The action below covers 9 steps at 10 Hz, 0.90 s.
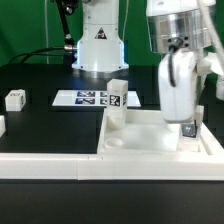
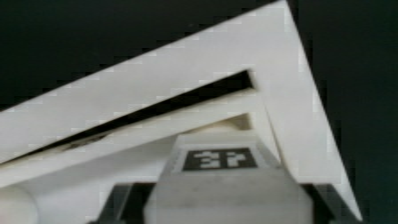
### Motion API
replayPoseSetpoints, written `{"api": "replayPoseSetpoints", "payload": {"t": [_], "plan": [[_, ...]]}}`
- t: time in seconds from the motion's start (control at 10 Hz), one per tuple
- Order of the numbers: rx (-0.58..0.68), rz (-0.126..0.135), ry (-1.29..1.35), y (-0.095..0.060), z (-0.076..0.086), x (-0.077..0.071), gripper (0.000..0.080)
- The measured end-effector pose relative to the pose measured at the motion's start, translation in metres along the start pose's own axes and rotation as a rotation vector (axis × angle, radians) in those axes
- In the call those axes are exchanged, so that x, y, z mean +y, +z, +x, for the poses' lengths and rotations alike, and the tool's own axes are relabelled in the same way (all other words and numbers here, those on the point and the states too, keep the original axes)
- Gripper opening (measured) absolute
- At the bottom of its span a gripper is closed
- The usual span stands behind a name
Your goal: Assemble square table
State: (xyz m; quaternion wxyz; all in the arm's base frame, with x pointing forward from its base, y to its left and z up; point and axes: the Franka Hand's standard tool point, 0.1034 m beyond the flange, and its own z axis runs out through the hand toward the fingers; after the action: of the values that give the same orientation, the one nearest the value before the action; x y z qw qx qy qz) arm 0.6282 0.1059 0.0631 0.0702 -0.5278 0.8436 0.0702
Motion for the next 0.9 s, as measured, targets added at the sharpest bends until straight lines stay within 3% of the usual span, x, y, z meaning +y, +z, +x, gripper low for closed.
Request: {"api": "replayPoseSetpoints", "payload": {"t": [0.3, 0.5, 0.6, 0.7, 0.8, 0.9], "plan": [[0.016, 0.016, 0.069, -0.0016, 0.0038, -0.0009, 0.0296], [0.023, 0.009, 0.039, 0.0002, 0.0064, 0.0008, 0.0297], [0.023, 0.008, 0.039, 0.001, 0.0063, 0.0013, 0.0377], [0.023, 0.008, 0.039, 0.001, 0.0063, 0.0013, 0.0512], [0.024, 0.008, 0.037, 0.0014, 0.0064, 0.0015, 0.0512], [0.024, 0.007, 0.036, 0.0019, 0.0066, 0.0017, 0.062]]}}
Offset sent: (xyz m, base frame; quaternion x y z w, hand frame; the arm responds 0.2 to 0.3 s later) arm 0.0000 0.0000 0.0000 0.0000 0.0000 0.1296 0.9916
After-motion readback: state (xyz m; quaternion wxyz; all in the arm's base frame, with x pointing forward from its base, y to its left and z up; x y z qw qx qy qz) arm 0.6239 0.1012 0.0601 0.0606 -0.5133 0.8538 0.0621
